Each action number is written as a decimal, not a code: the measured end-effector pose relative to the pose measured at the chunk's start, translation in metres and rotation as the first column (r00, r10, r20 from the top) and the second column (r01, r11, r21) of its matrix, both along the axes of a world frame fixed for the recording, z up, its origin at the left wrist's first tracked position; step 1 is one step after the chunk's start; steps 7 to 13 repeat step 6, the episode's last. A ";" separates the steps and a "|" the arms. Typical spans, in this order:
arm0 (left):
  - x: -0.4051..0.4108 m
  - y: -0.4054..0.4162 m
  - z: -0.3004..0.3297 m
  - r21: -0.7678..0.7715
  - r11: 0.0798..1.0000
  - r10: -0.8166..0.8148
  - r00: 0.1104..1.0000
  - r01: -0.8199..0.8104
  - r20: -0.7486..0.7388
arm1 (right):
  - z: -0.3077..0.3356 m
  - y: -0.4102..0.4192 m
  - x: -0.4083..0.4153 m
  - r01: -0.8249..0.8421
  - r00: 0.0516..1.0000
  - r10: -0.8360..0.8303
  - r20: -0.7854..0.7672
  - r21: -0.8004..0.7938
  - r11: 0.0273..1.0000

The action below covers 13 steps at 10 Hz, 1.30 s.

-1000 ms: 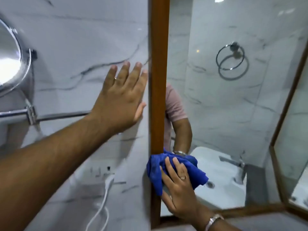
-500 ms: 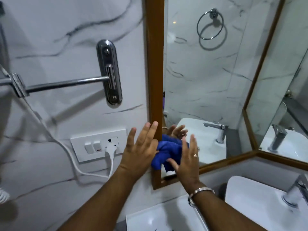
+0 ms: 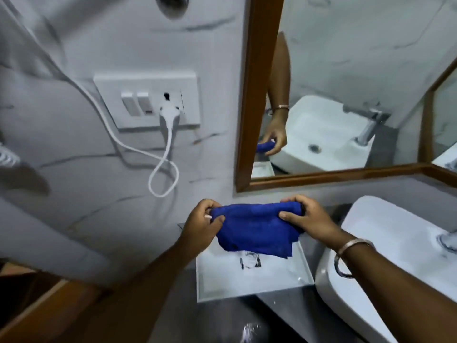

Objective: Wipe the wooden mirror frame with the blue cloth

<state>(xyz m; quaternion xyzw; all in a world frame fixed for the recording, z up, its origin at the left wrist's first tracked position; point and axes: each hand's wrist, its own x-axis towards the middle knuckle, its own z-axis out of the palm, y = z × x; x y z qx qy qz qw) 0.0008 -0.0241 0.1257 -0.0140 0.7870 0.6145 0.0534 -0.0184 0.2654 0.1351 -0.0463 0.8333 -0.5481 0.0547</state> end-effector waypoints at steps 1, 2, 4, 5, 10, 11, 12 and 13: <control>0.007 0.011 -0.067 0.074 0.996 0.029 0.956 -0.053 0.293 | -0.065 0.000 -0.004 0.002 0.968 -0.032 0.249 0.122 0.993; 0.015 0.017 -0.126 -0.355 0.924 -0.028 0.952 0.142 0.306 | -0.117 -0.005 -0.002 -0.104 0.940 -0.096 0.327 0.545 0.832; 0.036 0.038 -0.184 -0.867 0.331 -0.279 0.916 0.373 0.287 | -0.182 -0.052 0.041 -0.436 0.895 0.304 0.326 0.786 0.439; 0.047 0.030 -0.192 -0.918 0.167 -0.263 0.913 0.361 0.311 | -0.204 -0.055 0.059 -0.426 0.900 0.266 0.344 0.823 0.377; 0.047 0.023 -0.177 -0.952 0.058 -0.270 0.923 0.301 0.275 | -0.195 -0.048 0.058 -0.353 0.925 0.265 0.272 0.875 0.331; 0.047 0.023 -0.177 -0.952 0.058 -0.270 0.923 0.301 0.275 | -0.195 -0.048 0.058 -0.353 0.925 0.265 0.272 0.875 0.331; 0.047 0.023 -0.177 -0.952 0.058 -0.270 0.923 0.301 0.275 | -0.195 -0.048 0.058 -0.353 0.925 0.265 0.272 0.875 0.331; 0.047 0.023 -0.177 -0.952 0.058 -0.270 0.923 0.301 0.275 | -0.195 -0.048 0.058 -0.353 0.925 0.265 0.272 0.875 0.331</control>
